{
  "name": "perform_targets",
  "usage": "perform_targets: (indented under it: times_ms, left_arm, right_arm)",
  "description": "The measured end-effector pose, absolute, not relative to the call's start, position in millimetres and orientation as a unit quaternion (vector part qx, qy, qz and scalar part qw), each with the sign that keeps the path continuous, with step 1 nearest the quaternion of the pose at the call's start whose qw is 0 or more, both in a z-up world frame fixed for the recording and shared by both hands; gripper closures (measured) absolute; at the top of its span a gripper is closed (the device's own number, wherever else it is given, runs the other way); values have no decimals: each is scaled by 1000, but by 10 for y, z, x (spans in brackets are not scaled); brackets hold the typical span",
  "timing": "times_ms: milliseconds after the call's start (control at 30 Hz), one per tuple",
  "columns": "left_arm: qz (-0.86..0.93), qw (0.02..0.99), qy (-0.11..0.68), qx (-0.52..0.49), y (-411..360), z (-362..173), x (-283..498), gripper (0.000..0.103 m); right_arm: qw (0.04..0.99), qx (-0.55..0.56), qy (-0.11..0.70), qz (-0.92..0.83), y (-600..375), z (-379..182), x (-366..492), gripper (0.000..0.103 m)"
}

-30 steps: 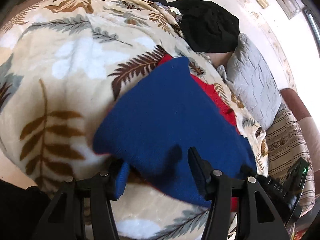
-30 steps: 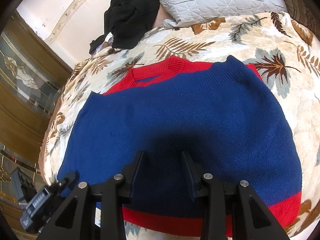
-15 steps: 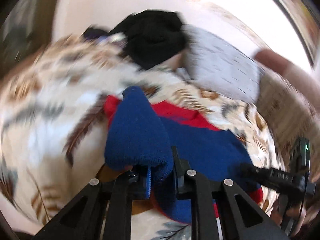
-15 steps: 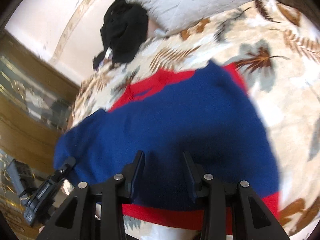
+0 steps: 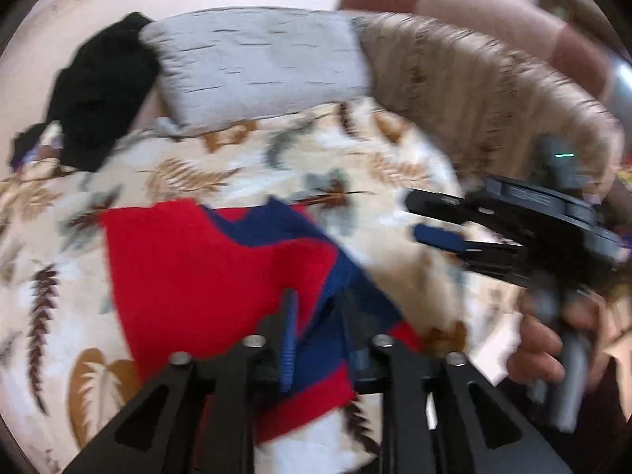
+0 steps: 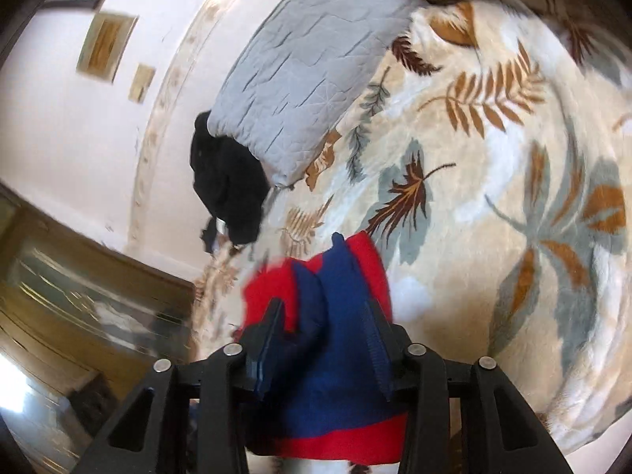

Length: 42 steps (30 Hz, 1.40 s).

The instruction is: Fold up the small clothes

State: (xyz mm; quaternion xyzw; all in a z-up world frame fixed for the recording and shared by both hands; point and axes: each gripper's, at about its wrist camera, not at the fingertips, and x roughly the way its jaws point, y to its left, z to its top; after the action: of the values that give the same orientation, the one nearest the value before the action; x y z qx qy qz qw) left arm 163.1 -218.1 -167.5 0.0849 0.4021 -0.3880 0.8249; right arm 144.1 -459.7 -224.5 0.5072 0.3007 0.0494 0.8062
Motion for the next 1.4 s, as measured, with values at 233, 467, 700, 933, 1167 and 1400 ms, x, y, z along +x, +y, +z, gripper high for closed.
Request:
perform_targets:
  times_ms: [233,467,700,933,1167,1400]
  left_arm:
    - [-374,873,312,32,-1155,-1263,1701,26]
    - [-261,878,397,-55,-298,-1812,2266,25]
    - [-275,860,427,-45,-338,-2220,2284,25]
    - [-281,859,427,-40,-435,-2248,2326,25]
    - [-289,864,412,-27,-575,-2213,2262,25]
    - [-301,857,418,3,-872,-2275,2244,25]
  right_arm:
    - [789,509,324,119,-4239,-2248,1641,39]
    - [788,486,358,122,-3914,-2312,1931,30]
    - [757,433,469,139,-3403,-2557,2467,25]
    - [795,374,454,148,-3091,-2248,2348,95]
    - [850,334,389,124,-3400,-1728,1877,97]
    - [796,397,441,121,-3604,-2260,1862,92]
